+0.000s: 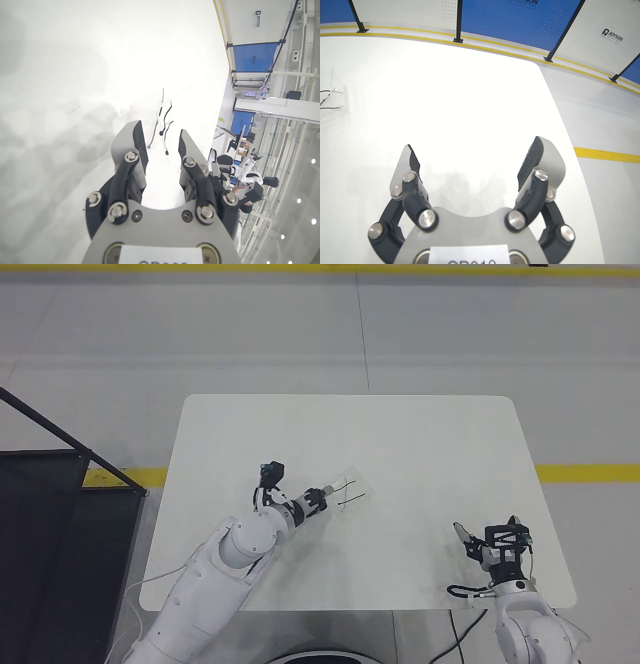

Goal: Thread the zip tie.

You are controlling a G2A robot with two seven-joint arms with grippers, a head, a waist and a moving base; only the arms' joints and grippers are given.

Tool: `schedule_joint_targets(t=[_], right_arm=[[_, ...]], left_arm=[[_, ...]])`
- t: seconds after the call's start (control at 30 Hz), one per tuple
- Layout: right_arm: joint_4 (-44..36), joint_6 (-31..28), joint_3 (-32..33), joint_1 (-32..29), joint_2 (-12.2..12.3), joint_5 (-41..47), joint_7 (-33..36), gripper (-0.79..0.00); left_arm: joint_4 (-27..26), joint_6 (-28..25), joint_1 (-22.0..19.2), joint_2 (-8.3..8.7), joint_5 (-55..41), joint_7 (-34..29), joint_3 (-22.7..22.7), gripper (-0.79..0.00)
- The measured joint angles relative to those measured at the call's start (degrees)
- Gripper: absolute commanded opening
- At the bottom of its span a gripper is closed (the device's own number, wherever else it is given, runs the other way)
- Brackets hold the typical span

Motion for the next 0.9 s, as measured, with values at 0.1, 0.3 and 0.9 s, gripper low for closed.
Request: schedule_joint_targets(t=[0.1, 0.3, 0.9], right_arm=[[0.0, 0.0, 0.0, 0.0, 0.0, 0.0, 0.0, 0.000], [0.0, 0.0, 0.0, 0.0, 0.0, 0.0, 0.0, 0.000], [0.0, 0.0, 0.0, 0.0, 0.0, 0.0, 0.0, 0.000]], left_arm=[[0.8, -0.2, -0.6, -0.26, -0.3, 0.4, 0.5, -0.443], [2.4, -0.3, -1.8, -0.75, -0.3, 1.2, 1.4, -0.471], [3.8, -0.4, -2.8, -1.36, -0.2, 1.0, 1.5, -0.560]])
